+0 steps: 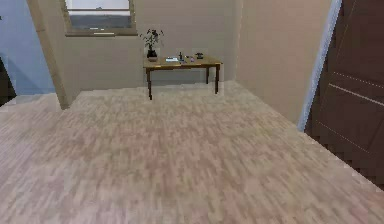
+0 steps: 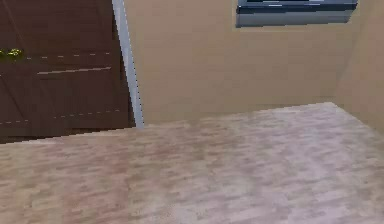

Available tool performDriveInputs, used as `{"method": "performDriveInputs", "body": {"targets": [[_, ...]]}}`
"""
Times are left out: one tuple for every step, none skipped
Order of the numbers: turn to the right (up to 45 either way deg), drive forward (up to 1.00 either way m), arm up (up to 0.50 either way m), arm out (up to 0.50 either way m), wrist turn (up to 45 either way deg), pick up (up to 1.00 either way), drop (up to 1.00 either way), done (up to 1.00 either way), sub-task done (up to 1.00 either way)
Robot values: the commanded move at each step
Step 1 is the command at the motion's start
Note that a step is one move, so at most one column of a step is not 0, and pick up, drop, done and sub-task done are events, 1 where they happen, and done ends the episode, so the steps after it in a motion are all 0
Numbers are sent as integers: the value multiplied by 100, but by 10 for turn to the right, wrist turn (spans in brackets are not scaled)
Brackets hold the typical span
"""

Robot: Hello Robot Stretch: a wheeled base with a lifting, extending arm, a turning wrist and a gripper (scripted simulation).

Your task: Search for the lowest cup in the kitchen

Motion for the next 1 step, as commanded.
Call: {"method": "performDriveInputs", "body": {"targets": [[-90,0,0,0,0,0,0,0,0]]}}
